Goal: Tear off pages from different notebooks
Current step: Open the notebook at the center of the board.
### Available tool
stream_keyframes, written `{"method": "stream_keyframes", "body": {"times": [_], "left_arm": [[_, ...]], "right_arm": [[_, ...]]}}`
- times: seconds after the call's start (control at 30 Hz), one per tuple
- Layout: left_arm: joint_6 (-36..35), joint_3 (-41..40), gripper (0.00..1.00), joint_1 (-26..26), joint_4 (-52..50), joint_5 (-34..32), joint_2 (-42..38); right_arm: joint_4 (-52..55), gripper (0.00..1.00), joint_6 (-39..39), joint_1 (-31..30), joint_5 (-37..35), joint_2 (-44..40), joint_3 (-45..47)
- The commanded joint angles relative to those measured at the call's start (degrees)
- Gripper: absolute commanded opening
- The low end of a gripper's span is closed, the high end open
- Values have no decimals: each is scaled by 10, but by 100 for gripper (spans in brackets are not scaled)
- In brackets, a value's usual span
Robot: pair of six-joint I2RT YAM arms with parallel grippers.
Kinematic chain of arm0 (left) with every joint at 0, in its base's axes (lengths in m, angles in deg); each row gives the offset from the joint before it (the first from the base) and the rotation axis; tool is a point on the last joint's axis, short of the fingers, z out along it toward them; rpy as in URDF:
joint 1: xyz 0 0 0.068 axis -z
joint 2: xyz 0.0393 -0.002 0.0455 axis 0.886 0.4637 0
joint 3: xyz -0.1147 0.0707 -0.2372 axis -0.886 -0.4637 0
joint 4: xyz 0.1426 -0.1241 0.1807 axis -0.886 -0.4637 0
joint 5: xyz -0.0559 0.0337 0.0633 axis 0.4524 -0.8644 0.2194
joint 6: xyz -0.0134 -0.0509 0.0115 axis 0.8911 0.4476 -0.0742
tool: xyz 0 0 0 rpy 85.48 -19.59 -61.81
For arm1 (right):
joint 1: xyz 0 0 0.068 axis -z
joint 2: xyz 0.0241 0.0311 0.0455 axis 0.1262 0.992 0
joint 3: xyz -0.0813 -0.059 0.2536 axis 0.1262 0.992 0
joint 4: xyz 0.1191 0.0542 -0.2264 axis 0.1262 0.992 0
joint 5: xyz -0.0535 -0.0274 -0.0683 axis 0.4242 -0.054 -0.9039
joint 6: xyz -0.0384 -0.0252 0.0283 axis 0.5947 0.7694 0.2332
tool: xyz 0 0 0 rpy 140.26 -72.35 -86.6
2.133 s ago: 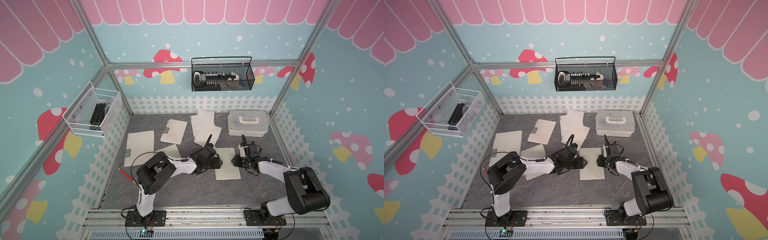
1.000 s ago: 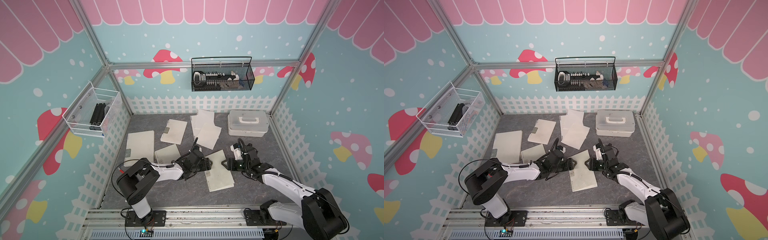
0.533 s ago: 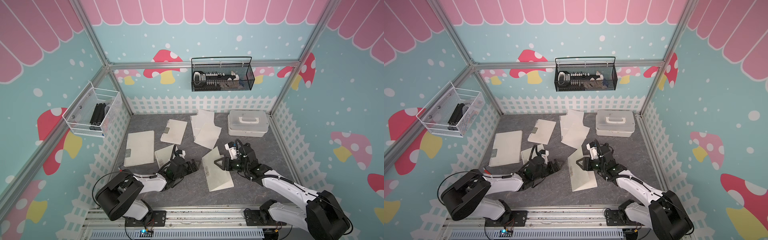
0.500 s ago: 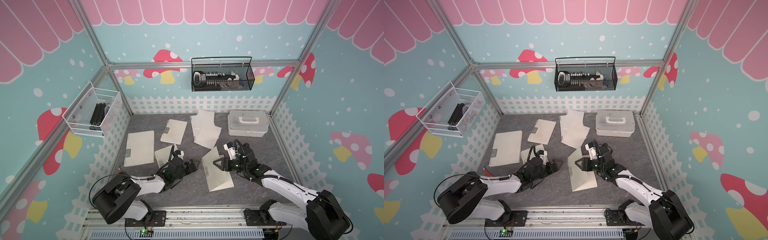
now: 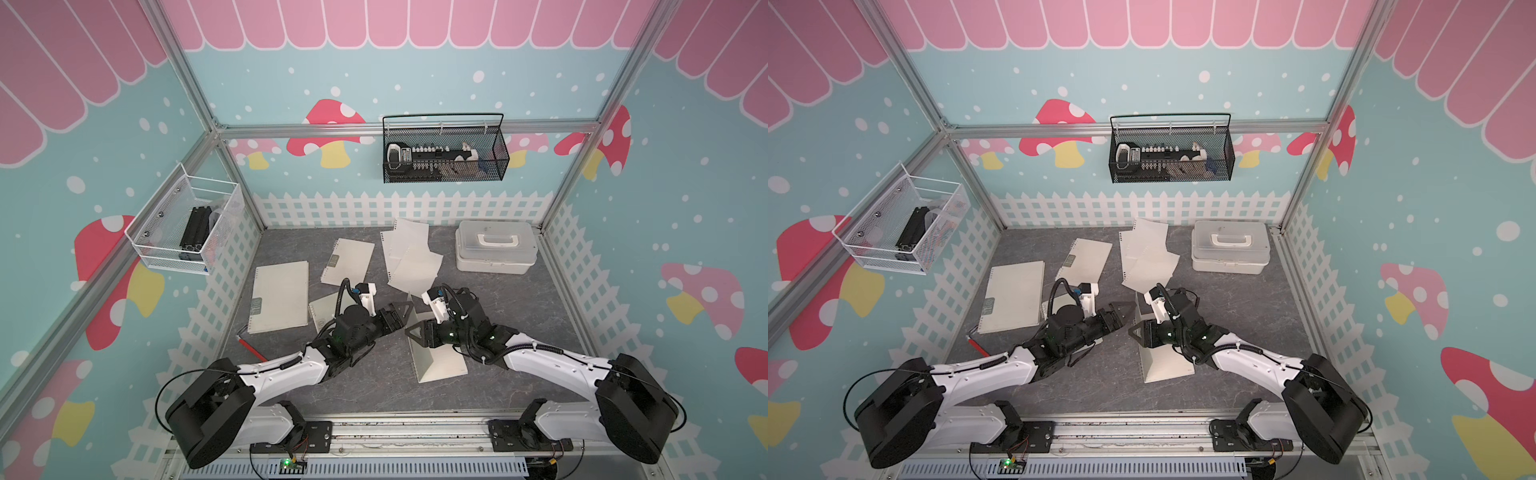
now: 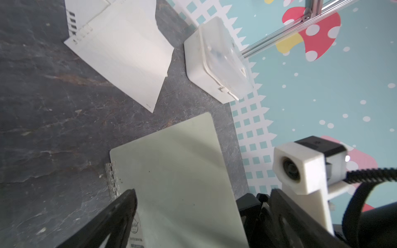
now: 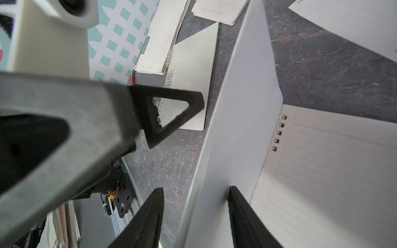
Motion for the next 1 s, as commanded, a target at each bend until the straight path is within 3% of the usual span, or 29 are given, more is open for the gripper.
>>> {"method": "stream_keyframes", "body": {"times": [0.0, 0.2, 0.5, 0.87, 0.97], "left_arm": [[18, -7, 93, 3, 41, 4, 26], [19, 28, 84, 3, 53, 42, 77], [10, 39, 62, 1, 49, 47, 85], [0, 47, 62, 1, 14, 49, 102], [11, 44, 67, 0, 40, 55, 113]], "right_arm": [[-29, 51, 7, -6, -1, 16, -5], [-18, 52, 20, -8, -14, -2, 1], [96, 57, 55, 0, -114, -97, 14], [146, 60, 54, 62, -120, -175, 67], [95, 60, 49, 65, -58, -178, 85]]}}
